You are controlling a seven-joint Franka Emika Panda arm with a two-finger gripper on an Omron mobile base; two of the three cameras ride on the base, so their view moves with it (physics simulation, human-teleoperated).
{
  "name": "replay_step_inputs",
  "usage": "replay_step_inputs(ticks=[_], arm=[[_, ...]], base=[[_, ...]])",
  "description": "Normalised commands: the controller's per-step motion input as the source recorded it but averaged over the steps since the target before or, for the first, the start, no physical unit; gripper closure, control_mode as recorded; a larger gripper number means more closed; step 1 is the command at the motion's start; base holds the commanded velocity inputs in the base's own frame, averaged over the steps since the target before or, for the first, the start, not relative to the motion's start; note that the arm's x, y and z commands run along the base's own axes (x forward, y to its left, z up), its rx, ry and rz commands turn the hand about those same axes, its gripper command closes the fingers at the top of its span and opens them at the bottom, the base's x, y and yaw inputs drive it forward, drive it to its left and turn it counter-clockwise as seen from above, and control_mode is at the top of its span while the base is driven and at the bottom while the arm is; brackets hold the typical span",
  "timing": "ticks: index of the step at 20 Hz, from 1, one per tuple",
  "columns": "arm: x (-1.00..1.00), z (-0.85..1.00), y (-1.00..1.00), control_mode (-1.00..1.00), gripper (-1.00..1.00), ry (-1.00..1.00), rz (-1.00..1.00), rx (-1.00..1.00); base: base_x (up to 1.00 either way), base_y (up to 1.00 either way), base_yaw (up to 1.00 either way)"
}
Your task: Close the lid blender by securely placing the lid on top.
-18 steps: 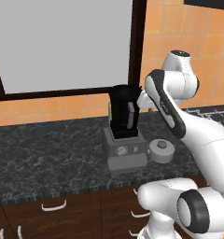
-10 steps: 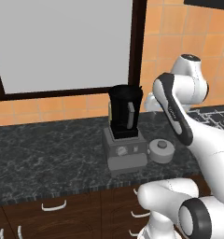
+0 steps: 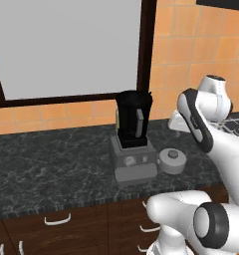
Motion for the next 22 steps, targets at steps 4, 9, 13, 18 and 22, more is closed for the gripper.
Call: replay_step_inputs(ticks=[4,9,13,18,22], arm=[[0.36,-0.77,0.05,-1.00,-1.00,0.18,0.01,-0.05],[0.21,-0.66,0.00,-1.00,-1.00,0.00,0.01,0.00],[0.28,-0.34,-0.05,-1.00,-1.00,0.00,0.02,0.00],[0.25,-0.28,-0.05,-1.00,-1.00,0.00,0.00,0.00],[0.24,-0.28,-0.06,-1.00,-1.00,0.00,0.00,0.00]], base=[[0.00,0.00,0.00],[0.00,0.00,0.00],[0.00,0.00,0.00],[0.00,0.00,0.00],[0.00,0.00,0.00]])
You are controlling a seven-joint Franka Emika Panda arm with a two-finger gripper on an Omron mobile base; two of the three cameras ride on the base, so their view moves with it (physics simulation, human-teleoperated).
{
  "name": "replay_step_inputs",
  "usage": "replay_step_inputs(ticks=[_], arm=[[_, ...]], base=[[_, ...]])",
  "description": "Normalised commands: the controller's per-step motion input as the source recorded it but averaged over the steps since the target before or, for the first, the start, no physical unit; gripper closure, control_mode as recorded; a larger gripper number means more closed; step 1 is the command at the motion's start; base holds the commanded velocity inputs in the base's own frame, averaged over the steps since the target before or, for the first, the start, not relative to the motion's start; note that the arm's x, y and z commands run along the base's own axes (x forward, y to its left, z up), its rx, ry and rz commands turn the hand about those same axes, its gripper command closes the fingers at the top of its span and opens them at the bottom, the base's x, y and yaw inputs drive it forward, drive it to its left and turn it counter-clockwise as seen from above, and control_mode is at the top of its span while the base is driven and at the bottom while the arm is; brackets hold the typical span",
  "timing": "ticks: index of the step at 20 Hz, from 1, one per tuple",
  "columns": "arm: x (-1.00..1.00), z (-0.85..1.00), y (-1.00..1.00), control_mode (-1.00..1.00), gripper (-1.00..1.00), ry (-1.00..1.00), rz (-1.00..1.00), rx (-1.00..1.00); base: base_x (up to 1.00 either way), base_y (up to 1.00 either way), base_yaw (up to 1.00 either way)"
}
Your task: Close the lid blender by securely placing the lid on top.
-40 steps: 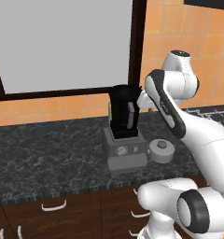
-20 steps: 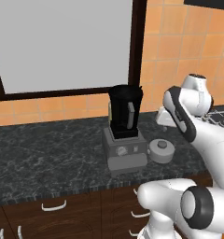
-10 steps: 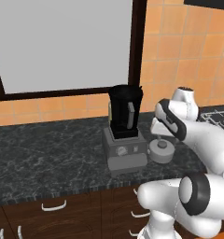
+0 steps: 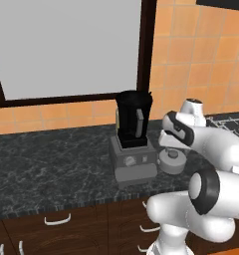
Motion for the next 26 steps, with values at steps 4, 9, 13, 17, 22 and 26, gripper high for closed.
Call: replay_step_inputs(ticks=[4,9,13,17,22,26], arm=[[0.25,-0.37,-0.08,-1.00,-1.00,0.00,0.00,0.00],[0.20,-0.31,0.00,-1.00,-1.00,0.00,0.00,0.00],[0.26,-0.18,0.00,-1.00,-1.00,0.00,0.00,0.00],[0.27,-0.23,0.00,-1.00,-1.00,0.00,0.00,0.00],[0.15,-0.32,0.00,-1.00,-1.00,0.00,0.00,-0.01],[-0.13,-0.66,0.24,-1.00,1.00,0.01,0.00,-0.12]], base=[[0.00,0.00,0.00],[0.00,0.00,0.00],[0.00,0.00,0.00],[0.00,0.00,0.00],[0.00,0.00,0.00],[0.00,0.00,0.00]])
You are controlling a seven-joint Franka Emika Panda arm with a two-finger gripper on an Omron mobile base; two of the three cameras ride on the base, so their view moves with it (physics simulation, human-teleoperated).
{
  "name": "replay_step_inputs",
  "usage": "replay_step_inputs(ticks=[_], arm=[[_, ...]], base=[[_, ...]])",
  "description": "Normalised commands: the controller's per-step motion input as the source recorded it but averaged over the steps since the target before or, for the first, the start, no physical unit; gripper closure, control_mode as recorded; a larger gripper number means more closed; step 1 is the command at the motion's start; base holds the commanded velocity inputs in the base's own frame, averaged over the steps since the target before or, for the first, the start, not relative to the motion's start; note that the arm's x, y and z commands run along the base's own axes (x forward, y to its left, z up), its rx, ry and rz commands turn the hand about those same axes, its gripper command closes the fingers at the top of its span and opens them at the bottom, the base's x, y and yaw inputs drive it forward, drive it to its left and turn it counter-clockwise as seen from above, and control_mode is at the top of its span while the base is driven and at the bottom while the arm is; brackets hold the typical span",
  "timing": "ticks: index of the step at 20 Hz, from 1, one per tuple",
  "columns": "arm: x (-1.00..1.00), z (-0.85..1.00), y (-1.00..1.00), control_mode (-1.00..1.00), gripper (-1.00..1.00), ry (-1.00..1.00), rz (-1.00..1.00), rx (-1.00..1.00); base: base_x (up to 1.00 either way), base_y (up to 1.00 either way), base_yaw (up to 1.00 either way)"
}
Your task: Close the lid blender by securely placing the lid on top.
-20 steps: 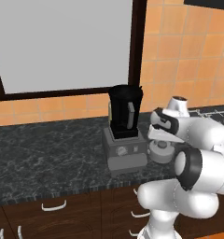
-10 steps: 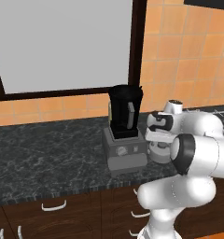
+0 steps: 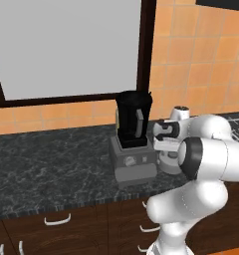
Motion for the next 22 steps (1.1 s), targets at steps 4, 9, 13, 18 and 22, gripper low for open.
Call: replay_step_inputs(ticks=[4,9,13,18,22], arm=[[-0.49,-0.52,0.08,-1.00,1.00,0.00,0.00,-0.04],[-0.42,0.01,0.00,-1.00,1.00,-0.03,0.00,0.05],[-0.28,0.60,-0.03,-1.00,1.00,0.00,0.00,0.01],[-0.08,0.98,0.00,-1.00,1.00,-0.03,0.00,0.01],[-0.09,1.00,0.00,-1.00,1.00,-0.08,0.01,0.02]], base=[[0.00,0.00,0.00],[0.00,0.00,0.00],[0.00,0.00,0.00],[0.00,0.00,0.00],[0.00,0.00,0.00]])
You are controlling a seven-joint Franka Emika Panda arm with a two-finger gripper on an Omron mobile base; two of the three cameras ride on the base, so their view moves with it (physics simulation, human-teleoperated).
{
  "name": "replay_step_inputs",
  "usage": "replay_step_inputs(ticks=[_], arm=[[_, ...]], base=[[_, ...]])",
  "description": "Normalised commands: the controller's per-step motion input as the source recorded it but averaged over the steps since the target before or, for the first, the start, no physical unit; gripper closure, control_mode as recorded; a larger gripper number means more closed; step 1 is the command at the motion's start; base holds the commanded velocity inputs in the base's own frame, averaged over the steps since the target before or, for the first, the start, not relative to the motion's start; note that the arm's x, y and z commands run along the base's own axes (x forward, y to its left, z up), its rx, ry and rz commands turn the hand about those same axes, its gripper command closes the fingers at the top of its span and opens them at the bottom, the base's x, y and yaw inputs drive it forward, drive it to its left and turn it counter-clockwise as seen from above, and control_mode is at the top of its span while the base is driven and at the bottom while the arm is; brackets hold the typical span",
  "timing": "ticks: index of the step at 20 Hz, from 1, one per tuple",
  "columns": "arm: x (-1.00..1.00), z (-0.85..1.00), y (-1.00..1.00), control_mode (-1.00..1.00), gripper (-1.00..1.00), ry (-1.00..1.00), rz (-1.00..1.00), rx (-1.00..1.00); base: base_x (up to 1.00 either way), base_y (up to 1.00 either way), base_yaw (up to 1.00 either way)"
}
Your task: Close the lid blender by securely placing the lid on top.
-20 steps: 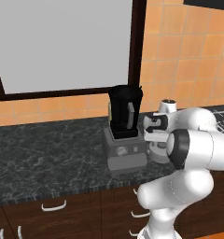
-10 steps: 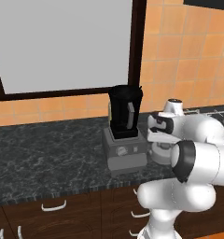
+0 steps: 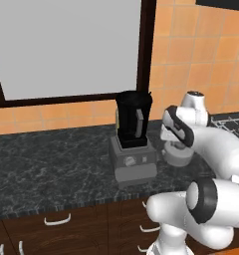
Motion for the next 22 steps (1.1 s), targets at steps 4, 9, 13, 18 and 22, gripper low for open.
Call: replay_step_inputs(ticks=[4,9,13,18,22], arm=[[-0.32,1.00,0.00,-1.00,1.00,-0.12,0.00,0.01],[-0.32,1.00,0.00,-1.00,1.00,-0.08,0.00,0.00],[-0.12,1.00,0.02,-1.00,1.00,-0.12,0.00,0.00],[-0.06,1.00,0.11,-1.00,1.00,-0.16,0.00,0.00],[-0.01,1.00,0.15,-1.00,1.00,-0.16,0.00,0.00]], base=[[0.00,0.00,0.00],[0.00,0.00,0.00],[0.00,0.00,0.00],[0.00,0.00,0.00],[0.00,0.00,0.00]])
